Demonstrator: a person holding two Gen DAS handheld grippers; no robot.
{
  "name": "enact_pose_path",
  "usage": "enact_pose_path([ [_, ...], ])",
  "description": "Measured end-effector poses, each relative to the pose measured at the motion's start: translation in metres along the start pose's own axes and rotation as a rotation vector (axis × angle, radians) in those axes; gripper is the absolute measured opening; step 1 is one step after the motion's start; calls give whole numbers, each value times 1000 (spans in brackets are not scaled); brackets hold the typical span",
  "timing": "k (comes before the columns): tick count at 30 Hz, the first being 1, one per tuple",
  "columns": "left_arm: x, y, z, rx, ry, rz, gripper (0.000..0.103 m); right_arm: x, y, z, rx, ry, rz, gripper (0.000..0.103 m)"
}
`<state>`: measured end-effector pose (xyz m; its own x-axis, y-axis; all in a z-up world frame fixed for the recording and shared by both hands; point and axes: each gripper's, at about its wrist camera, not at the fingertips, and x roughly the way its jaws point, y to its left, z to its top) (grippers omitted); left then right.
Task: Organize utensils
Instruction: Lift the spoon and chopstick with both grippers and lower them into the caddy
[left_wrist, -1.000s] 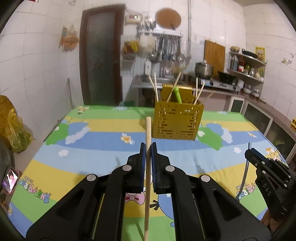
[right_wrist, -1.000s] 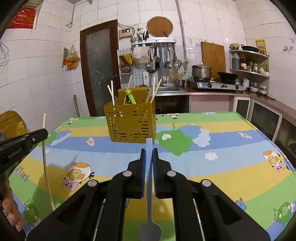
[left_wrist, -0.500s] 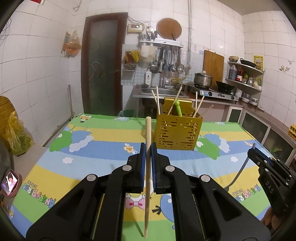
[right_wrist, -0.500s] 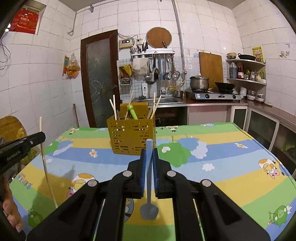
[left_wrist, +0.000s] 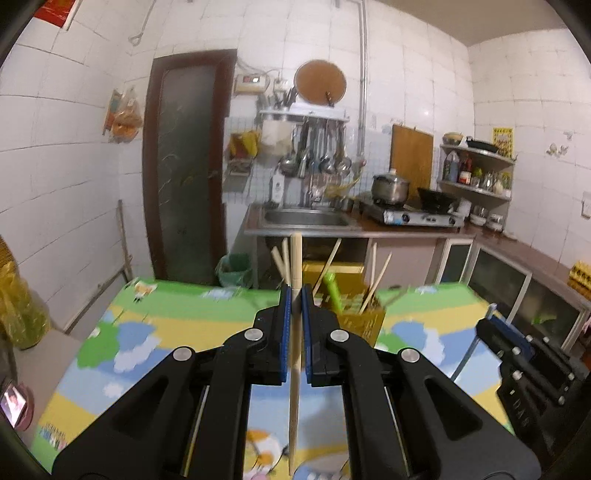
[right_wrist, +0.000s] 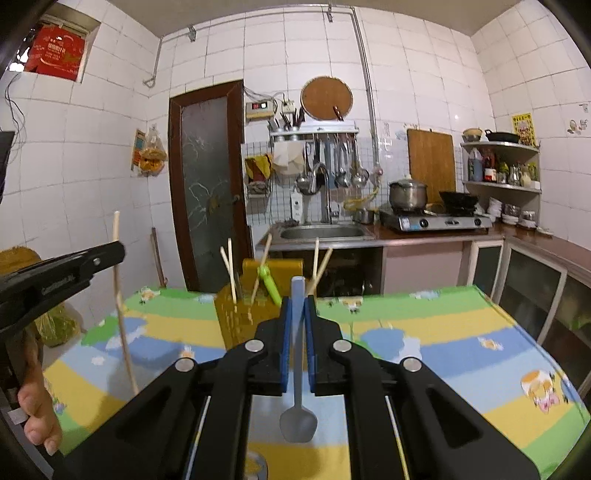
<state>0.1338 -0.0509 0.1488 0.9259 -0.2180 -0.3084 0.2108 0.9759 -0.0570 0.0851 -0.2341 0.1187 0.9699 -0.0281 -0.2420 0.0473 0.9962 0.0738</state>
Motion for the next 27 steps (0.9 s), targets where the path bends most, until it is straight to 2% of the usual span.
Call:
enact_pose_path([
  [8, 45, -19, 58, -1, -62, -33, 5, 33, -7, 53, 11, -73, 19, 7],
  [18, 104, -30, 103, 10, -139, -22, 5, 91, -11, 98, 47, -118, 62, 7],
  [23, 133, -25, 107, -9, -161, -28, 5, 121, -7, 103, 42, -114, 76, 7],
  [27, 159, -22, 99, -6, -141, -23, 5, 144, -7, 98, 23, -98, 88, 7],
])
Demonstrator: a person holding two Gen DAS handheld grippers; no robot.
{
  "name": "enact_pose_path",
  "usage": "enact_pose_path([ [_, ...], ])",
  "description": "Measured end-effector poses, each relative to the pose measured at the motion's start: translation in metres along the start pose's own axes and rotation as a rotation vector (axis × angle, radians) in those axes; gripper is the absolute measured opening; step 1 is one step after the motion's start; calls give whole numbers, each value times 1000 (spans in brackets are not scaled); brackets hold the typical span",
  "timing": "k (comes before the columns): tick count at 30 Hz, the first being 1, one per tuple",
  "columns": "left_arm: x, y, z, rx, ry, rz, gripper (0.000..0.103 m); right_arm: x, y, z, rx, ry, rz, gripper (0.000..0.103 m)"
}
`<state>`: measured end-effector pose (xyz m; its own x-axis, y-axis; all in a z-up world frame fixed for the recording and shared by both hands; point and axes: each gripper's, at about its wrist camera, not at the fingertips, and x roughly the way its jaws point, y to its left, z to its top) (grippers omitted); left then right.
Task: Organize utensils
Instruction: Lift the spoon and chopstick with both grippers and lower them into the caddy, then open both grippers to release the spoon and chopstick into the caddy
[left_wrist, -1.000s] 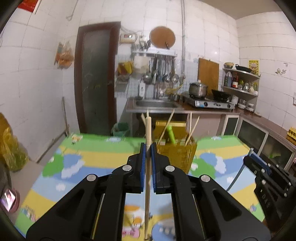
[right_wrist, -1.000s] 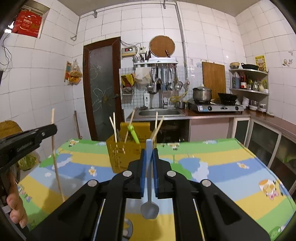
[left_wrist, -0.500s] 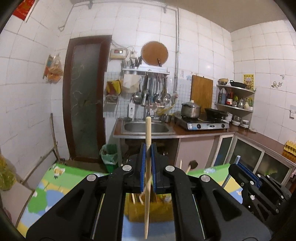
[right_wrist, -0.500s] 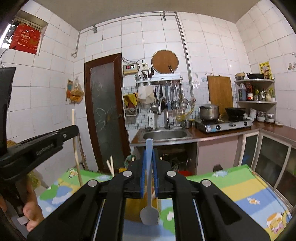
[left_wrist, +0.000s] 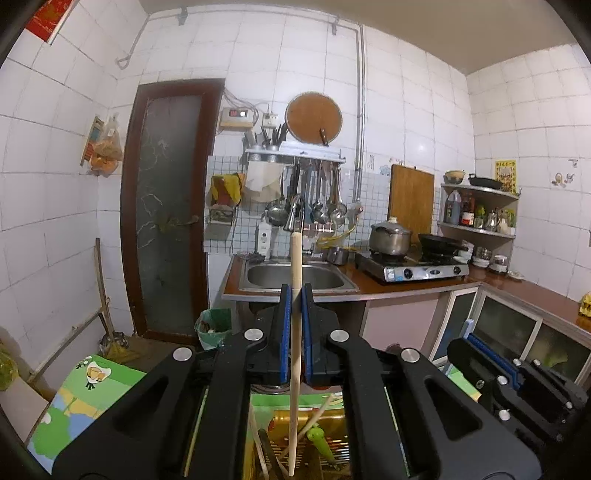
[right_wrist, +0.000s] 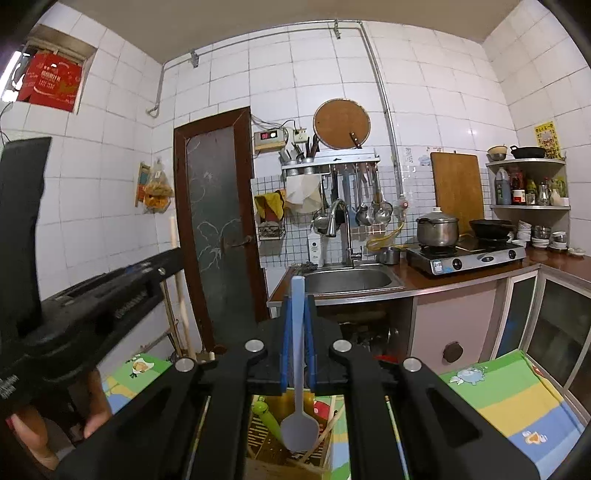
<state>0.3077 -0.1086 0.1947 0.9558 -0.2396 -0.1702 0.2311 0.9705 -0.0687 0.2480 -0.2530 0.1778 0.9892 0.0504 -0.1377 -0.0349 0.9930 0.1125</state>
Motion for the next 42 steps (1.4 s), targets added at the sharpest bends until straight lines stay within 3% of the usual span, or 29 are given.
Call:
enact_pose_path([
  [13, 49, 18, -54, -22, 96, 4, 5, 47, -6, -48, -9, 122, 13, 7],
  [20, 60, 23, -78, -23, 150, 24, 5, 55, -12, -61, -17, 136, -2, 8],
  [32, 28, 32, -83, -36, 177, 61, 5, 48, -17, -75, -14, 203, -20, 9],
  [33, 24, 32, -82, -34, 176, 63, 7, 43, -18, -74, -16, 195, -28, 15],
  [34, 15, 33, -81, -30, 172, 67, 14, 37, -19, -73, -15, 185, -36, 34],
  [35, 10, 34, -81, -28, 170, 70, 21, 32, -20, -71, -12, 178, -40, 45],
  [36, 1, 36, -79, -26, 164, 77, 42, 23, -21, -69, -6, 162, -48, 55],
  [37, -8, 37, -79, -24, 153, 87, 64, 16, -22, -68, -6, 153, -56, 55],
  [39, -31, 39, -79, -8, 123, 99, 81, 0, -22, -67, -23, 152, -69, 58],
  [42, -60, 39, -86, 25, 122, 102, 91, -22, -20, -71, -40, 147, -92, 66],
])
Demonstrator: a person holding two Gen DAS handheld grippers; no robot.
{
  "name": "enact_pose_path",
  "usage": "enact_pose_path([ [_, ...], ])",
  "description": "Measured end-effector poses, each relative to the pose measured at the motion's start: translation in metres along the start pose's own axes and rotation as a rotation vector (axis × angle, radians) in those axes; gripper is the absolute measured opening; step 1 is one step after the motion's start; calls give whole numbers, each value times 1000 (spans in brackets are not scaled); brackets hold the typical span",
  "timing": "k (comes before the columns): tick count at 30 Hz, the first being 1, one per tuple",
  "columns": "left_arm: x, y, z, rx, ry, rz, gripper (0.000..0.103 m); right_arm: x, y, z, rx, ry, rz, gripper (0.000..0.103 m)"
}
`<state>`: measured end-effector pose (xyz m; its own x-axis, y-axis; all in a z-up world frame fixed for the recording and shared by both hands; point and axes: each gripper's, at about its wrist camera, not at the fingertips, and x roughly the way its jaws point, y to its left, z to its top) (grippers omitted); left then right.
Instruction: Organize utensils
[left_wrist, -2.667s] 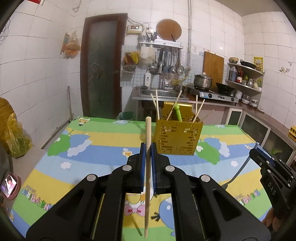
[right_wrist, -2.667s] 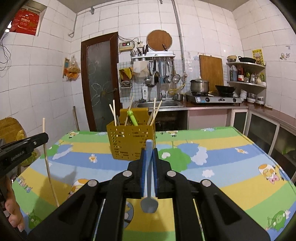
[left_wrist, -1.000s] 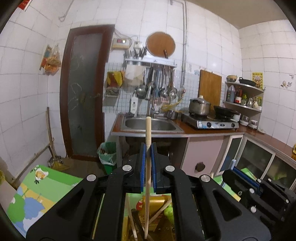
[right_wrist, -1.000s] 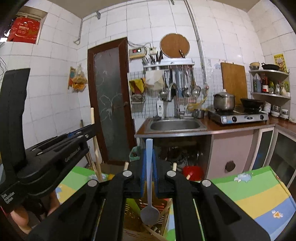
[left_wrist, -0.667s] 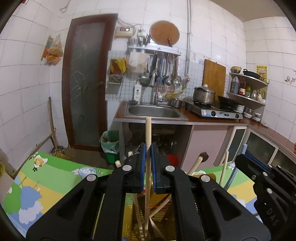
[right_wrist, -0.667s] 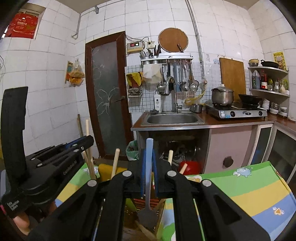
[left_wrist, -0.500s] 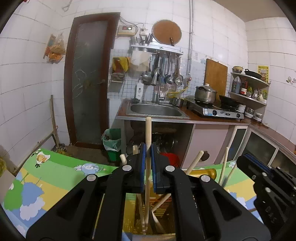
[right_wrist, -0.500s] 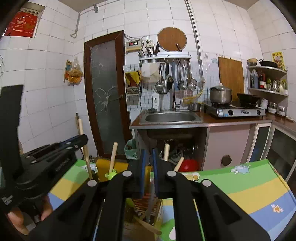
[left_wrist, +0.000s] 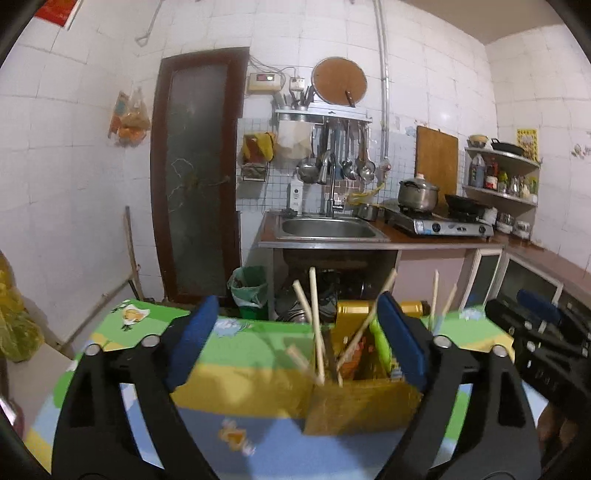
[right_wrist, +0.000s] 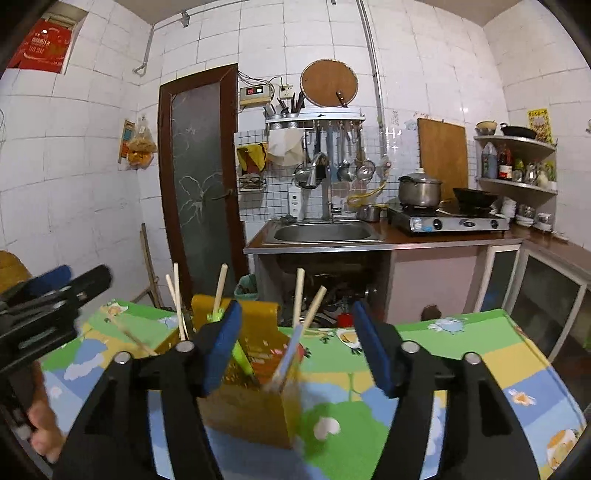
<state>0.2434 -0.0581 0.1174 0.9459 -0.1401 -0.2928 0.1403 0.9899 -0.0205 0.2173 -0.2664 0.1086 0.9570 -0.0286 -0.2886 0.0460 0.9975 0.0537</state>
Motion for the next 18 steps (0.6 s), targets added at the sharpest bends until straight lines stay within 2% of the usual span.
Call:
enact_pose_path([
  [3, -26, 6, -14, 6, 1, 3, 98, -22, 3, -11, -6, 0, -5, 76],
  [9, -79, 26, -54, -32, 45, -2, 98, -79, 14, -49, -3, -2, -24, 94],
  [13, -110, 40, -81, -67, 63, -1, 98, -113, 24, -81, -7, 5, -21, 98],
  [18, -138, 48, -112, -86, 42, 27, 98, -137, 34, -112, -4, 33, -17, 98],
])
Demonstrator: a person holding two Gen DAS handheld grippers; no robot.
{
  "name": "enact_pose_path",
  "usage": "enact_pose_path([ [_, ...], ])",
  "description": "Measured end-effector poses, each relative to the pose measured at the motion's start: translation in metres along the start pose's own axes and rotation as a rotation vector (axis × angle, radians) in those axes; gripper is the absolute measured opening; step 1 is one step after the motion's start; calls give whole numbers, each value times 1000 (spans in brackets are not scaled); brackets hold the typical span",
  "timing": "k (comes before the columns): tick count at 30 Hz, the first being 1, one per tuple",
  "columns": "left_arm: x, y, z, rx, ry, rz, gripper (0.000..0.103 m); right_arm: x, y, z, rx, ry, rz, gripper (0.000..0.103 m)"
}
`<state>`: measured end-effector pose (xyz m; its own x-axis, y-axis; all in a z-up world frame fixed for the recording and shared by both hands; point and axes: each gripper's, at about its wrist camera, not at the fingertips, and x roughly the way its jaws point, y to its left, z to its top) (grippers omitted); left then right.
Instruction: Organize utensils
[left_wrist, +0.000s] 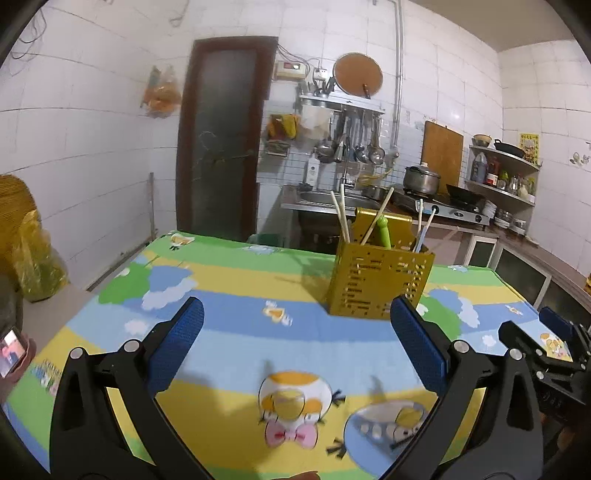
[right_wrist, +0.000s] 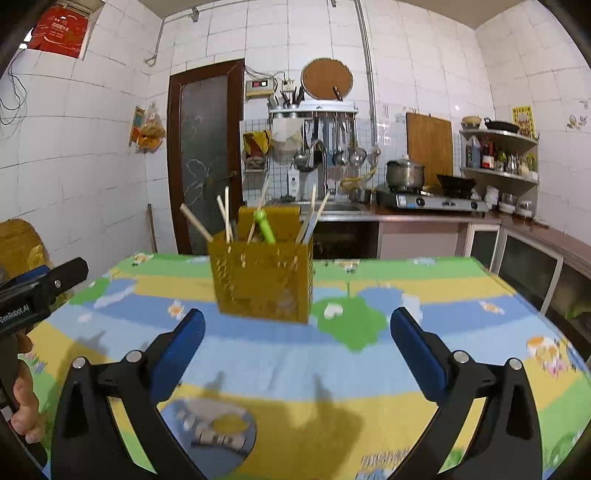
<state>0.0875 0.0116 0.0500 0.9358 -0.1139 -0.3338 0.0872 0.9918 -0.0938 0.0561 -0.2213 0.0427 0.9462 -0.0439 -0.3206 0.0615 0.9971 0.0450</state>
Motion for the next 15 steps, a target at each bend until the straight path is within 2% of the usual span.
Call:
enact_pose_path([
  [5, -10, -5, -27, 63, -35, 14, 98, -11, 1, -20, -22, -31, -30, 98],
  [8, -10, -10, -39, 103, -45, 16, 98, -9, -2, -26, -4, -18, -21, 98],
  [15, -15, -12, -48, 126, -96, 34, 98, -12, -1, -40, -25, -42, -39, 98],
])
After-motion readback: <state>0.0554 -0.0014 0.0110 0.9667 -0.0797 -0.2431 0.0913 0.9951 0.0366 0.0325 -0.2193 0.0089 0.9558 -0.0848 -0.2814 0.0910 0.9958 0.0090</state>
